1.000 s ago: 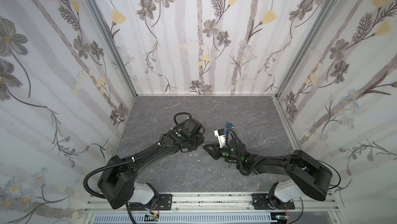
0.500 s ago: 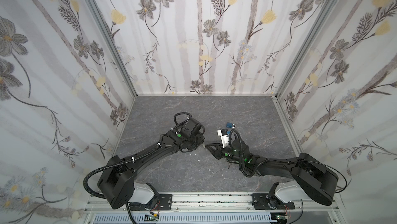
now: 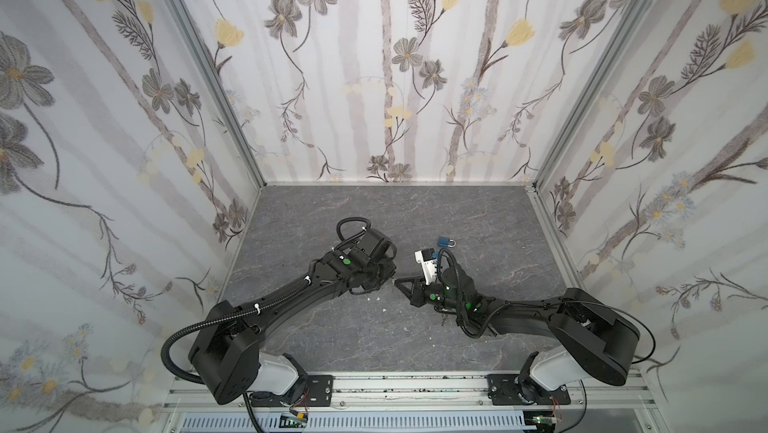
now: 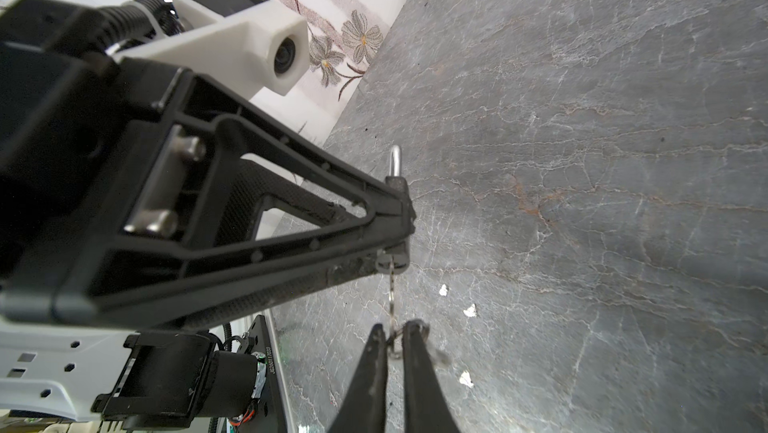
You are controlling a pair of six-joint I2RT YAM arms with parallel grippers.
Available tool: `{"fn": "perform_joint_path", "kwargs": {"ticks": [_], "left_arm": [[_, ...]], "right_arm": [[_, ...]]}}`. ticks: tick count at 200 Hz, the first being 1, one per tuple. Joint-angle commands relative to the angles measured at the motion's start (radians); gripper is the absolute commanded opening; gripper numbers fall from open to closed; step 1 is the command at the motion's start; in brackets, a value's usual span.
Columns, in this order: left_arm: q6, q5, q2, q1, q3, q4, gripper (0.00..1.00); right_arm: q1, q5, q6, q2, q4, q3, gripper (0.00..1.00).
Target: Unlock with the key
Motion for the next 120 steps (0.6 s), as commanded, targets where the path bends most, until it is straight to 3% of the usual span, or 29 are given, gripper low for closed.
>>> {"fn": "perform_joint_path", "kwargs": {"ticks": [1,120], "left_arm": [[-0.005,0.005,-0.006,0.000,0.005,0.034,0.00],[-0.021,0.049,-0.005,-0.027,-0.014,0.090,0.00]], "right_arm": [[-0.002,-0.015,0.004,0.012,0.046,0.017,0.03],[-0.037,-0.055,0.054,0.043,0.062,0.081,0.00]]}}
